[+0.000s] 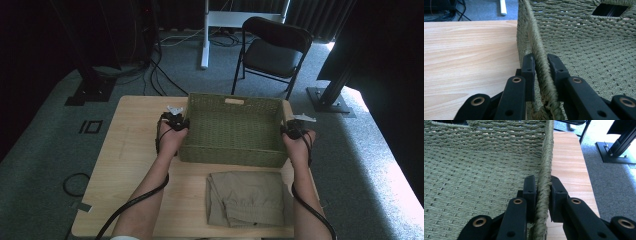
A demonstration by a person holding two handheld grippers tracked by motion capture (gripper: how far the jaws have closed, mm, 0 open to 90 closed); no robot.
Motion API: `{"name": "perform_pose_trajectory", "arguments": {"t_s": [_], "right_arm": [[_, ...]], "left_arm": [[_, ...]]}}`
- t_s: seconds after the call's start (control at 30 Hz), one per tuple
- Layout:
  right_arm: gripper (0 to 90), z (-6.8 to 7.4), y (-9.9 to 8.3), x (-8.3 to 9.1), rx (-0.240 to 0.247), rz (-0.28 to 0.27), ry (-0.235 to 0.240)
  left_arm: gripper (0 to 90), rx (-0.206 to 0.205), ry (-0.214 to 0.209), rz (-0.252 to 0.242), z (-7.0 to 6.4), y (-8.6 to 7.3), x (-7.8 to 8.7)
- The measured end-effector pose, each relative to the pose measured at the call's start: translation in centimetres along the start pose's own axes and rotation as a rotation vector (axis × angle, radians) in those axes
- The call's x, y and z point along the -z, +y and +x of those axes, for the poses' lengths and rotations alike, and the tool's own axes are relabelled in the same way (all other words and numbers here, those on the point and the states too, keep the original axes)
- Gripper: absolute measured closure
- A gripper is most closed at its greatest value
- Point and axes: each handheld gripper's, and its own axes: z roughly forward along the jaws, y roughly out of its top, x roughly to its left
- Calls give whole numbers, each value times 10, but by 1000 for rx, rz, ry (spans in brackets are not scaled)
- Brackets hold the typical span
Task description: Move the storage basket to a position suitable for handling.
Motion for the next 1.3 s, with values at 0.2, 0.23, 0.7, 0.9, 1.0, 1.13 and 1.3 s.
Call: {"name": "perform_pose_trajectory", "arguments": {"t_s": [0.2, 0.23, 0.7, 0.9, 1.0, 1.13, 1.3], "right_arm": [[782, -10, 1, 0, 2, 6, 3], [783, -12, 1, 0, 0, 6, 6], [781, -17, 1, 0, 18, 9, 3], [778, -17, 1, 0, 9, 6, 7], [729, -18, 1, 0, 12, 1, 0], [601, -18, 1, 1, 1, -21, 21], [422, -22, 1, 1, -10, -67, 87]], "left_arm": [[787, -6, 5, 8, -10, 1, -2], [786, -6, 5, 7, -12, 1, -2], [784, -3, 6, 18, -17, 1, -3], [776, -15, 3, 22, -16, 2, -3], [743, -10, -18, 24, -15, 2, -3], [581, -22, -68, 29, -16, 5, -3], [385, -108, -115, 33, -17, 14, 0]]}}
